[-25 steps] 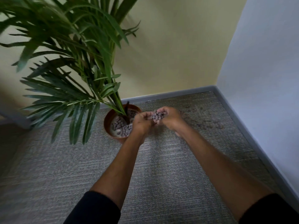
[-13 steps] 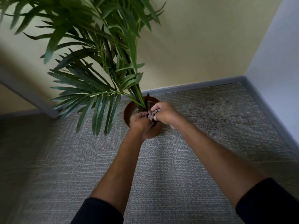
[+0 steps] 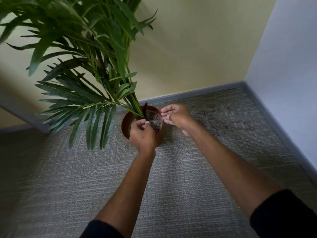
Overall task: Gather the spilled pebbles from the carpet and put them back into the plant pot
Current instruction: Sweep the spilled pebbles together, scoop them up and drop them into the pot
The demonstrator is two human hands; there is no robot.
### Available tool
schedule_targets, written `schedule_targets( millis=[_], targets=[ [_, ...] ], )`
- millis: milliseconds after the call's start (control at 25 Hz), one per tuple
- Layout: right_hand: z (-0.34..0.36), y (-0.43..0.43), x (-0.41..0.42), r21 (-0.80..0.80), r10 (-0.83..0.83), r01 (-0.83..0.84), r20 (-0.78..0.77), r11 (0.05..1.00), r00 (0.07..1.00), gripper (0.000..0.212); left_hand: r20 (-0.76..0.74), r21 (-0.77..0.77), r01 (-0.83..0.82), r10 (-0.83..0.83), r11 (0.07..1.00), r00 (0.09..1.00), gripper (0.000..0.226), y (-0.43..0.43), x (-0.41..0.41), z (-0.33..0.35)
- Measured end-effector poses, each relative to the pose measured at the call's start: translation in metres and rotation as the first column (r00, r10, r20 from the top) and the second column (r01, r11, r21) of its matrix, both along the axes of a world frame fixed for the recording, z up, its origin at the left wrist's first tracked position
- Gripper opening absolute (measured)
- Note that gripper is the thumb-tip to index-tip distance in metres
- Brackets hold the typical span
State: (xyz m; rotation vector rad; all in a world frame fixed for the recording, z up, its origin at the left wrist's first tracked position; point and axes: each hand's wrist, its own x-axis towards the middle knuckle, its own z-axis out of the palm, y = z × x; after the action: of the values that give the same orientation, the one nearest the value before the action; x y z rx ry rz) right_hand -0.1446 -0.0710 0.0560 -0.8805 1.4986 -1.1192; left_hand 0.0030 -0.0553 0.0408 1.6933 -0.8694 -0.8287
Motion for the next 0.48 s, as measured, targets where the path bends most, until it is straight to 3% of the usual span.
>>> schedule_targets(
  millis=[120,240,360,480],
  targets=[
    [-0.013,0.011,-0.036,0.020,-0.091,0.091,-0.006,0.996,0.996,0.025,-0.004,-0.049,0.221,-0.221,0.974,0.975,0.004,0.007,-0.027,-0.008],
    [-0.035,0.030,-0.084,0.031,-0.188,0.192,-0.105,0.981,0.977,0.016,-0.042,0.017,0.480,-0.479,0.877,0.877,0.014,0.011,-0.056,-0.021],
    [-0.059,0.054,-0.146,0.051,-0.232,0.259,-0.297,0.965,0.926,0.036,0.049,0.119,0.622,-0.630,0.774,0.775,0.030,0.013,-0.074,-0.035],
    [-0.083,0.075,-0.212,0.088,-0.183,0.262,-0.510,0.961,0.841,0.063,0.108,0.252,0.704,-0.743,0.664,0.661,0.059,0.008,-0.084,-0.051]
  ],
)
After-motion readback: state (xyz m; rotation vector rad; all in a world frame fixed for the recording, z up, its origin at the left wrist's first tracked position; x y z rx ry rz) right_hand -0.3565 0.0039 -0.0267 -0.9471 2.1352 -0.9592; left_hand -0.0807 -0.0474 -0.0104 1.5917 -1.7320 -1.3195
